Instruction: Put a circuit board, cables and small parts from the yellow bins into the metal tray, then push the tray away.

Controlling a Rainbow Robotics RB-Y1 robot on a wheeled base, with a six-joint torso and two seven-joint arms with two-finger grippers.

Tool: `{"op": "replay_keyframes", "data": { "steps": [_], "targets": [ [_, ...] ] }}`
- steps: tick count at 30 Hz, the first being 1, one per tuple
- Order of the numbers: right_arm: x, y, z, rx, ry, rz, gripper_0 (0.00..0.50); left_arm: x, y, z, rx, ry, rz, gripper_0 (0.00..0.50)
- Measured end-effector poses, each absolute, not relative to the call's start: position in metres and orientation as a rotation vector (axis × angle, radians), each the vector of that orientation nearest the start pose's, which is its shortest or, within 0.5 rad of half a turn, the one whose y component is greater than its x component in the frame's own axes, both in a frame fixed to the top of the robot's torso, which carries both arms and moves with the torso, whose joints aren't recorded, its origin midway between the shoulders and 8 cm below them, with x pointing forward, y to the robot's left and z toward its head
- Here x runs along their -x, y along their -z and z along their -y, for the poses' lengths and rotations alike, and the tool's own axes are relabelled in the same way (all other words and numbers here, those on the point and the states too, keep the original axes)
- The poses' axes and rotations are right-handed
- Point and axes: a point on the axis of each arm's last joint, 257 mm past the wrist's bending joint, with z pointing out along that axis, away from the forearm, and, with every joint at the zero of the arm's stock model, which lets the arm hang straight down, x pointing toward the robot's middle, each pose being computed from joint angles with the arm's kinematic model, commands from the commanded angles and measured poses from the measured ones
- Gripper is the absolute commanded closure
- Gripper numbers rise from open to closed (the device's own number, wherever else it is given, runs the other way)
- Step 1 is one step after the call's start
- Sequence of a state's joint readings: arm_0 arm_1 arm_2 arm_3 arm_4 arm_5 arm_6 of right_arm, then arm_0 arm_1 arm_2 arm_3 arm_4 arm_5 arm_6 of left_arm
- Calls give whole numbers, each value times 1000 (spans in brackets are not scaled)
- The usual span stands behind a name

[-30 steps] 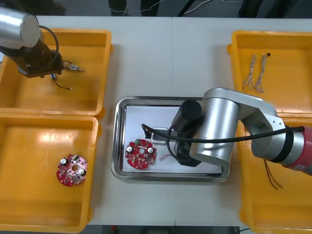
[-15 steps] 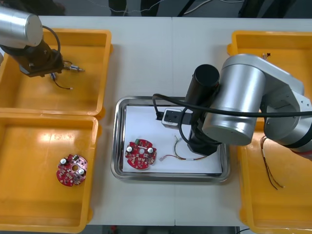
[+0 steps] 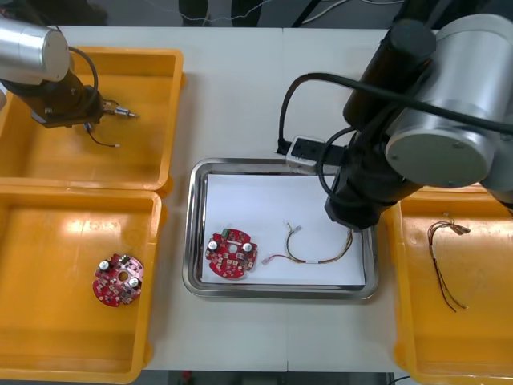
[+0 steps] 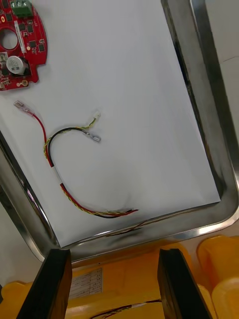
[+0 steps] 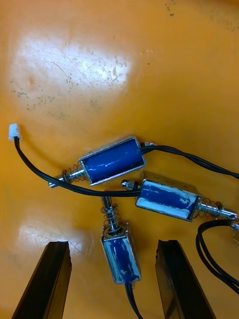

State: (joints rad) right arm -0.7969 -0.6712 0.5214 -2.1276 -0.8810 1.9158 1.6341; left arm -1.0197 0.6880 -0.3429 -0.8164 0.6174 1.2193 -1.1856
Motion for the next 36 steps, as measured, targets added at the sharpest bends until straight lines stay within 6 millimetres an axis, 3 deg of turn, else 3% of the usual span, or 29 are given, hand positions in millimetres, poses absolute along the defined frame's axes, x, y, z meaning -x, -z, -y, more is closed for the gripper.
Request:
{"op": "replay_keyframes", "data": {
  "steps": [17,18,20,21,27,36],
  "targets": [
    [-431,101,173,1245,179,-2352,0,-629,197,-384,392,-117,-2548,3],
    [-434,97,176,1226,178,-2352,0,-630,196,-384,391,-115,-2545,104],
    [-441,88,181,1189,174,-2356,0,-632,195,-383,389,-110,-2536,394],
    [-445,84,183,1169,171,-2359,0,-634,195,-382,387,-105,-2530,484],
    [-469,62,200,1032,142,-2402,0,-635,194,-381,384,-99,-2525,500],
    [-505,46,253,750,214,-2474,0,-635,194,-380,384,-98,-2525,500]
  ]
}}
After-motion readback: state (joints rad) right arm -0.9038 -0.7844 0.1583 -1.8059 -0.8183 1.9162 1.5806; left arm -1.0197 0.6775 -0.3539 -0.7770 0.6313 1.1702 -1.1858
